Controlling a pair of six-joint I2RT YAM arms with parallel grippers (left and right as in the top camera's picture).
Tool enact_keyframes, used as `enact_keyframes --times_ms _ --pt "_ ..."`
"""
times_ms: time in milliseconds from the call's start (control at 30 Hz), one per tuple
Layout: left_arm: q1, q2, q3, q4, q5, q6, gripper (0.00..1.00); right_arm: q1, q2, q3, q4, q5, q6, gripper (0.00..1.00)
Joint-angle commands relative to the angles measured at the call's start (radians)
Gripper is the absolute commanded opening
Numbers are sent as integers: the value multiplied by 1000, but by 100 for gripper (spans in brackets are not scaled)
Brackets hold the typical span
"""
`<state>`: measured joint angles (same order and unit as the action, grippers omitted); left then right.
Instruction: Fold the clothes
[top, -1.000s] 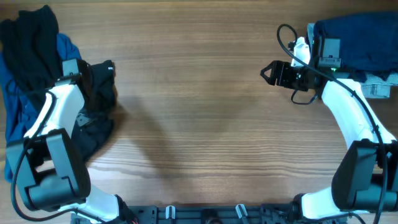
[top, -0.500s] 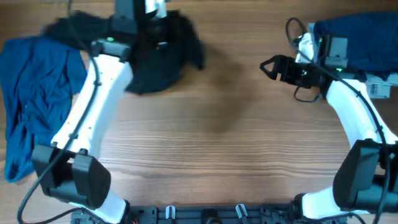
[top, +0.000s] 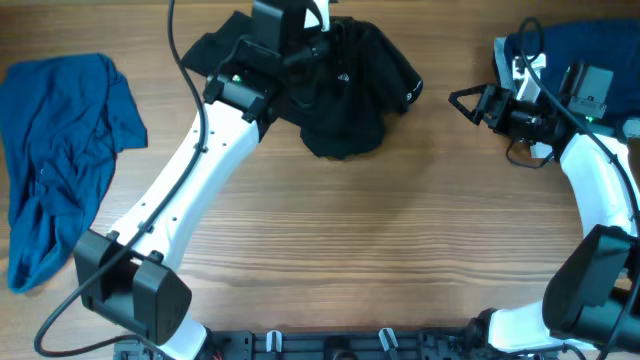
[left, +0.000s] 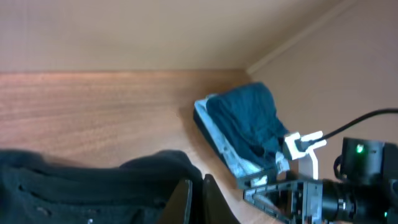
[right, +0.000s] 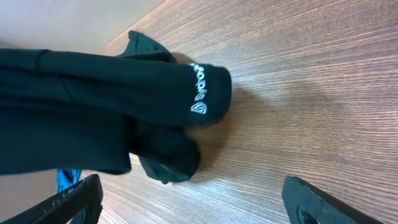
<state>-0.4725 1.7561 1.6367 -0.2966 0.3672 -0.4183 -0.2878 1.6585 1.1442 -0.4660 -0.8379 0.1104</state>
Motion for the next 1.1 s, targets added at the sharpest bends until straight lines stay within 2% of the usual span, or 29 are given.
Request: enact_keyframes --times_ms 0,67,200,367,700,733,767,800,833,933,967,1000,1067 --pt "-13 0 18 -3 -6 -5 4 4 -24 17 8 -34 -61 91" --pt "-13 0 18 11 -6 -5 4 28 -24 17 -14 -33 -139 89" --pt "-13 0 18 15 -6 -5 4 70 -24 16 -24 13 -136 86" --pt "-28 38 18 63 -6 -5 4 61 -25 17 30 41 0 86" --pt "-82 113 18 197 -6 -5 5 -1 -116 17 38 76 21 85" --pt "-82 113 18 199 -6 -1 17 -1 -126 17 35 76 22 85" --pt "-77 113 19 198 -5 21 53 -1 -139 17 27 82 23 85" --pt "-69 106 19 188 -5 35 66 -1 -155 17 16 94 23 84" --pt "-50 89 19 163 -5 53 97 -1 -183 17 -3 119 23 84" --pt "37 19 19 58 10 86 100 0 -267 17 -47 173 23 84" --pt "66 0 19 8 10 125 100 5 -288 17 -61 173 23 84" --pt "118 -26 19 -93 3 214 100 31 -314 17 -85 173 23 85" --pt "206 -41 19 -240 -80 286 100 131 -320 17 -105 206 25 84"
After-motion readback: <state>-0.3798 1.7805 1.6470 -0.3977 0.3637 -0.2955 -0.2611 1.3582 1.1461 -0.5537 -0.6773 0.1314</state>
